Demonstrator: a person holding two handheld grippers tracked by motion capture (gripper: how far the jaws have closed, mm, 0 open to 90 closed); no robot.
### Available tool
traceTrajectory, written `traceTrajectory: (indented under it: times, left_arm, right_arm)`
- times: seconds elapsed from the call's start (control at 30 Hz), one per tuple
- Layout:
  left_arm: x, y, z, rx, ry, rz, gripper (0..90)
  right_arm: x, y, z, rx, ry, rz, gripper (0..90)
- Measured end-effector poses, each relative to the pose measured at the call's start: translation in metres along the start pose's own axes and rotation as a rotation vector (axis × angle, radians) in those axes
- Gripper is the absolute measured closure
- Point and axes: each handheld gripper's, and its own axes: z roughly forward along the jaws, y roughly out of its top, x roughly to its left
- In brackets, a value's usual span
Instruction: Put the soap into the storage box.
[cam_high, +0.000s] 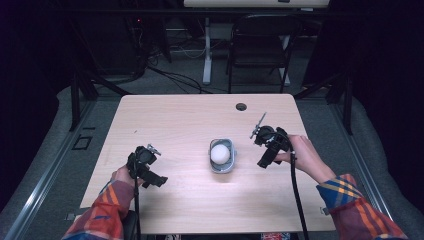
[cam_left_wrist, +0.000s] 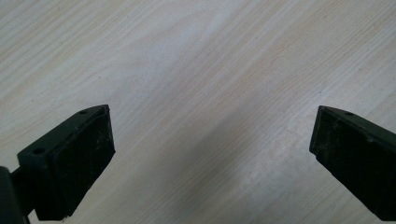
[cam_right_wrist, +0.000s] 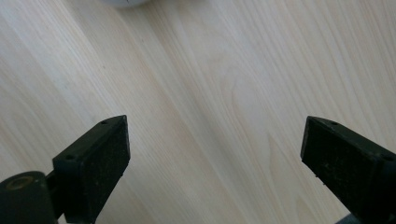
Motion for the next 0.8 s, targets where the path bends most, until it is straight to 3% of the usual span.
traceTrajectory:
  times: [0.17,0.3,0.4,0.5,0.6,0.8]
  left_arm:
    - [0.000,0.000,0.000,0.000,-0.001,0.000,0.0]
    - [0.000,0.000,0.000,-0.001,-0.001,-0.001,0.0]
    - [0.000,0.000,0.000,-0.006,0.001,-0.001,0.0]
    - [0.000,-0.001,0.000,-0.007,0.001,-0.002,0.0]
    - [-0.001,0.000,0.000,-0.005,0.000,0.003,0.0]
    - [0.000,0.000,0.000,0.004,-0.003,0.000,0.0]
  right_arm:
    - [-0.005,-0.026,-0.001,0.017,-0.025,0.031,6.4]
    - [-0.005,-0.044,0.002,-0.004,-0.026,0.059,5.6]
    - [-0.006,-0.052,0.003,0.007,-0.039,0.059,5.4]
    - [-0.003,-0.066,0.011,-0.014,-0.029,0.084,5.2]
    - [-0.002,-0.078,0.018,0.003,-0.032,0.090,4.8]
    - [0.007,-0.104,0.030,-0.063,-0.026,0.127,4.9]
